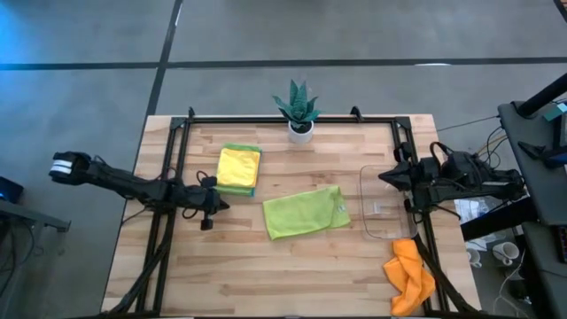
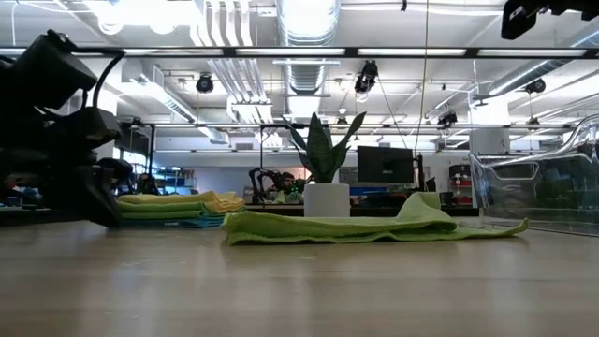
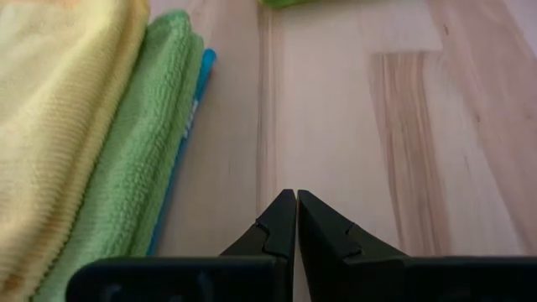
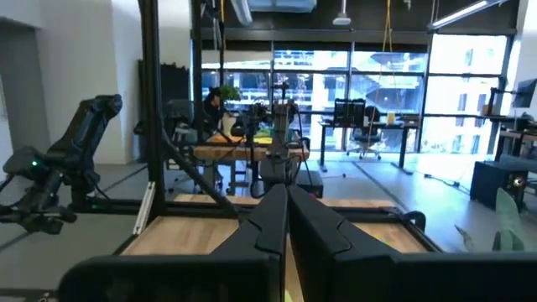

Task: Fold microfiber towels
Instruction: Fold the light green towel on the table

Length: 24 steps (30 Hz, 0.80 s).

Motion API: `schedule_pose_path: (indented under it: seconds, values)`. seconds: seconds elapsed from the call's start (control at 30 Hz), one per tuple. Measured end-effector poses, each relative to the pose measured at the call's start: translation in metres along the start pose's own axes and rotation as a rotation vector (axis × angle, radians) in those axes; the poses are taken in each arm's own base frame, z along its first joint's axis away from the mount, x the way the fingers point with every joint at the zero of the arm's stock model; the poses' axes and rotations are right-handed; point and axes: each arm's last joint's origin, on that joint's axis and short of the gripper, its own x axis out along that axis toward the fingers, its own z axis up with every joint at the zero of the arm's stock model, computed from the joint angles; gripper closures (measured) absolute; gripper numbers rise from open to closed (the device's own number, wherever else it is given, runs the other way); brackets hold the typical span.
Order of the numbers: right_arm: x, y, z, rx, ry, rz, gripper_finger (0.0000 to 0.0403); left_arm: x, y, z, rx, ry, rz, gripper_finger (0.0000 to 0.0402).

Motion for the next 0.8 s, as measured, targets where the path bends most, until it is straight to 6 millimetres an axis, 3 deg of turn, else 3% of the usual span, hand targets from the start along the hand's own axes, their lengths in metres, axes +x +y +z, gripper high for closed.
schedule_pose_path:
  seconds: [0.33,0.57,0.8]
  values:
    - [0.0001,0.0,-0.0001,0.12,0.0,0.0,0.0394,0.0046,-0.0005,-0.0004,0.001,0.011,0.002,0.0402]
    - [0.0012,0.0,-0.0007,0.313,0.006,-0.001,0.0394,0.0066,-0.0008,-0.0003,0.003,0.025,0.002,0.0402]
    - [0.0003,0.0,0.0008,0.276,-0.011,0.001,0.0394,0.0077,-0.0011,0.0038,-0.002,-0.017,0.0,0.0402]
